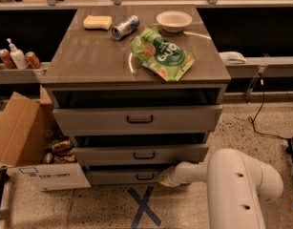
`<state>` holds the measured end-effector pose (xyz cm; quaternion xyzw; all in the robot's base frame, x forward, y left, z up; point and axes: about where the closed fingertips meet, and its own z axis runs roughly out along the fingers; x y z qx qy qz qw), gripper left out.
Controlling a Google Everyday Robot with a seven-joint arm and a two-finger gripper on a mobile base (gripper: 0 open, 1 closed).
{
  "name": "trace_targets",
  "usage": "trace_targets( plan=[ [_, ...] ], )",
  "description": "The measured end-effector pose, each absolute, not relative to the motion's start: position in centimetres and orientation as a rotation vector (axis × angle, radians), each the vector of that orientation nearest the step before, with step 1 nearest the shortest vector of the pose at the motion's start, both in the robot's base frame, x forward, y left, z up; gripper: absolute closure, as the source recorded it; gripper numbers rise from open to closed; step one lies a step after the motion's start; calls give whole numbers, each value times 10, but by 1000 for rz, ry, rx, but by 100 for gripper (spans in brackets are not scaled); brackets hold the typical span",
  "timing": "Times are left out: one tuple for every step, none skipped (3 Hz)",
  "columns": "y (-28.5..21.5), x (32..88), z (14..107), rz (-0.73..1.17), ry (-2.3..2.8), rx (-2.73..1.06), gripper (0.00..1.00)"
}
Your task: Close bottom drawer
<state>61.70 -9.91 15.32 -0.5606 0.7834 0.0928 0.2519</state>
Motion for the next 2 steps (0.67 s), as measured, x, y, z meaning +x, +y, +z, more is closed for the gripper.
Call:
trace_targets(
  plan=[
    [-110,622,158,248,2135,-1499,100],
    [-125,602,166,266,2132,-1501,100]
  ],
)
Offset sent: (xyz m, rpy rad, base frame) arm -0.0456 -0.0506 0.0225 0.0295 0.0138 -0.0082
